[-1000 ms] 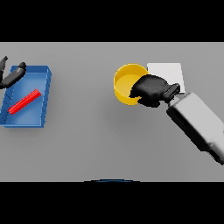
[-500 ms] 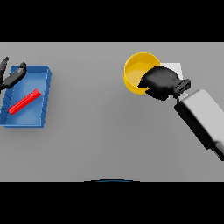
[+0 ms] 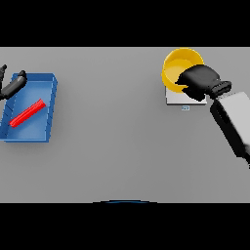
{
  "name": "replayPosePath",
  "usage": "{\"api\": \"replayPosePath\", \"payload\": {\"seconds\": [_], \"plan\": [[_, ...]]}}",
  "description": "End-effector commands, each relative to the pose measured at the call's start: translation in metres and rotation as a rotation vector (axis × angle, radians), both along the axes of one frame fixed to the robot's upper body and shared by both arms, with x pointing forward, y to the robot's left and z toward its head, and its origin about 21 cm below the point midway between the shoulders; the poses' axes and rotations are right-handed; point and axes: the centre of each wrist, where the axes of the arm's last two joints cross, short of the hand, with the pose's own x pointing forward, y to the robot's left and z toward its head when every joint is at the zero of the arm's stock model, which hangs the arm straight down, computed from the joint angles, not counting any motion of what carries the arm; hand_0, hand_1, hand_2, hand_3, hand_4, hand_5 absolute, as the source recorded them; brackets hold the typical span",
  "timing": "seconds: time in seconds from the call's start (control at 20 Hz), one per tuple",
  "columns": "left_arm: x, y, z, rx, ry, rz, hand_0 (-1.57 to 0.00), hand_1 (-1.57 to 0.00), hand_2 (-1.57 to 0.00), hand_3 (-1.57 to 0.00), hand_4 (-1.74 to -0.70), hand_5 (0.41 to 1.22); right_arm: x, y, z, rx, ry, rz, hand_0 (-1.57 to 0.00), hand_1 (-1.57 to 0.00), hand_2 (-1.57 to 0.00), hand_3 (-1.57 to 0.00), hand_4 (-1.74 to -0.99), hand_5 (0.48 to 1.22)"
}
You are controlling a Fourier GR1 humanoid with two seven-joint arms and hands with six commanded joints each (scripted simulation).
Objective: Pick up the red beaker and tilt it to pour out 1 green nut into yellow bowl. Pick up the yellow bowl and place it on the metallic measuring scale.
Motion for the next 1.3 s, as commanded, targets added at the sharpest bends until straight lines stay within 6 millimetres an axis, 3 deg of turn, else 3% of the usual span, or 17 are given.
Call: {"api": "replayPosePath", "payload": {"seconds": [0.0,0.4,0.6,0.7,0.75,0.8,0.9,1.0,1.25], "plan": [[0.001,-0.001,0.000,0.001,-0.002,-0.002,0.00,0.00,0.00,0.00,-0.72,0.725,0.002,-0.004,-0.003,0.001,0.004,-0.008,-1.57,-1.57,-1.50,-1.17,-1.741,1.221],[0.000,-0.001,0.001,-0.006,0.002,-0.001,0.00,0.00,0.00,0.00,-0.73,0.710,0.015,-0.022,-0.029,0.044,0.073,-0.099,-1.56,-1.57,-1.41,-1.37,-1.741,1.221],[0.000,-0.002,-0.001,-0.007,0.008,0.002,0.00,0.00,0.00,0.00,-0.73,0.712,0.016,-0.019,-0.036,0.053,0.105,-0.121,-1.42,-1.57,-1.36,-1.49,-1.741,1.221],[0.001,-0.003,-0.001,-0.003,0.011,0.001,0.00,0.00,0.00,0.00,-0.73,0.715,0.016,-0.024,-0.036,0.052,0.117,-0.128,-1.40,-1.57,-1.39,-1.36,-1.741,1.221],[0.004,-0.003,0.001,-0.006,0.009,0.002,0.00,0.00,0.00,0.00,-0.73,0.717,0.017,-0.022,-0.035,0.057,0.122,-0.135,-1.33,-1.46,-1.42,-1.20,-1.741,1.221],[0.001,-0.003,-0.002,-0.011,0.009,-0.004,0.00,0.00,0.00,0.00,-0.73,0.720,0.017,-0.024,-0.035,0.074,0.127,-0.126,-1.13,-1.32,-1.33,-1.06,-1.701,1.221],[0.002,-0.004,0.000,-0.013,0.003,-0.002,0.00,0.00,0.00,0.00,-0.73,0.728,0.019,-0.024,-0.033,0.079,0.139,-0.144,-0.72,-0.98,-1.04,-0.83,-1.619,1.072],[0.001,-0.004,-0.003,-0.017,0.012,-0.003,0.00,0.00,0.00,0.00,-0.73,0.723,0.018,-0.030,-0.033,0.063,0.156,-0.159,-0.46,-0.70,-0.80,-0.67,-1.563,0.971],[0.003,-0.004,-0.002,-0.009,0.012,-0.003,0.00,0.00,0.00,0.00,-0.72,0.703,0.021,-0.028,-0.034,0.027,0.159,-0.115,-0.15,-0.24,-0.37,-0.45,-1.469,0.842]]}}
